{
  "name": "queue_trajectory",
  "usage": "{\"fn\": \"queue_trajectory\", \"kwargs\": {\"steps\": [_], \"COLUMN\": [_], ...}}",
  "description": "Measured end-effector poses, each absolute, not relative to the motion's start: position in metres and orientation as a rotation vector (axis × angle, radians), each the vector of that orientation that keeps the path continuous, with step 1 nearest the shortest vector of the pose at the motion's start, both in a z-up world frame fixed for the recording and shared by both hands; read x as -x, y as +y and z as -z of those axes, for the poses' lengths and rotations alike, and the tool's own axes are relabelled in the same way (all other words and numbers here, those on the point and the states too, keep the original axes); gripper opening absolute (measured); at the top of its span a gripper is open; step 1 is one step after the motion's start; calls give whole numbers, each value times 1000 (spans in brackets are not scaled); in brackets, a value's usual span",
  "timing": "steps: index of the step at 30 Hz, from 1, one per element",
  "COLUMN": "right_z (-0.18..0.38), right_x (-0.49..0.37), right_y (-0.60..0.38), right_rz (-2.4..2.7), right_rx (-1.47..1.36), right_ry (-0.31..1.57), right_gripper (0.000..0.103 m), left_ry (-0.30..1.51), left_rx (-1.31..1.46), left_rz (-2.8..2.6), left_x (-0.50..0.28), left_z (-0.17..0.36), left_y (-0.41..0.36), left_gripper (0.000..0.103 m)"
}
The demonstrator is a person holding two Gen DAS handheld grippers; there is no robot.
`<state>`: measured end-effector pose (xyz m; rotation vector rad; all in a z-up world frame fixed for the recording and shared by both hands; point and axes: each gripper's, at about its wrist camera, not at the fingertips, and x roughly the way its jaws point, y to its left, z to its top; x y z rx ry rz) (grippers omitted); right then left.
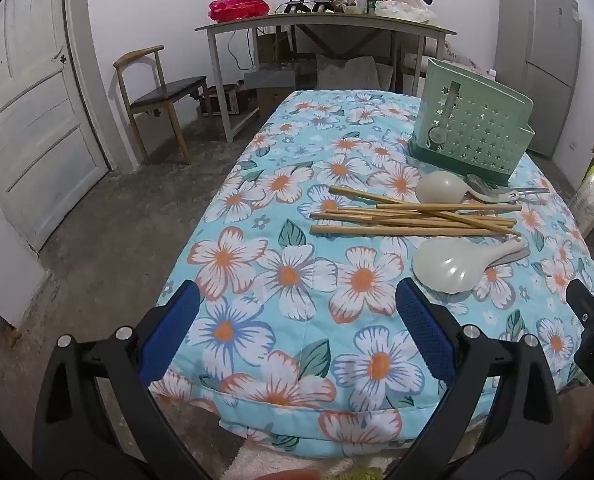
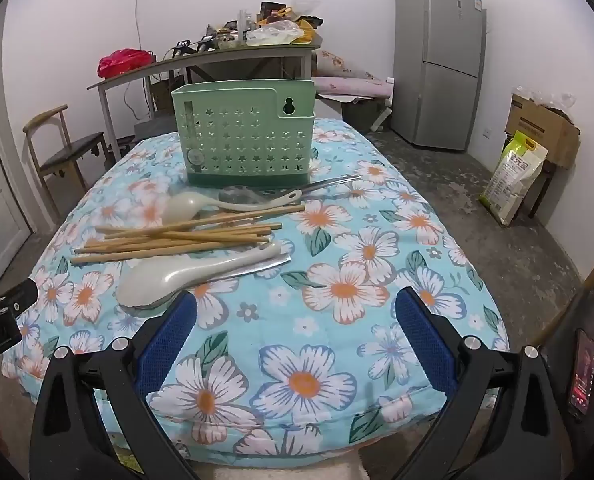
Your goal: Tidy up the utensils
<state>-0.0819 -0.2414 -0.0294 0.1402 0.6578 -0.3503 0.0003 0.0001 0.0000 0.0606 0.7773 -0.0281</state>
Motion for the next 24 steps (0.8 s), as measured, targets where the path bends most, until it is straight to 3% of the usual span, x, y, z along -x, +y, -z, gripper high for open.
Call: {"fn": "queue_trajectory", "kwargs": {"steps": [24], "right_z": [29], "right_x": [79], "right_y": [-241], "right_rz": [352], "right_rx": [-126], "right_ry": [657], "right_gripper": [97], "left_ry": [783], "left_rx": [-60], "left_rz": [26], "left_x": [-2], "left_z": [1], "left_y": [5], "left_gripper": [95]}}
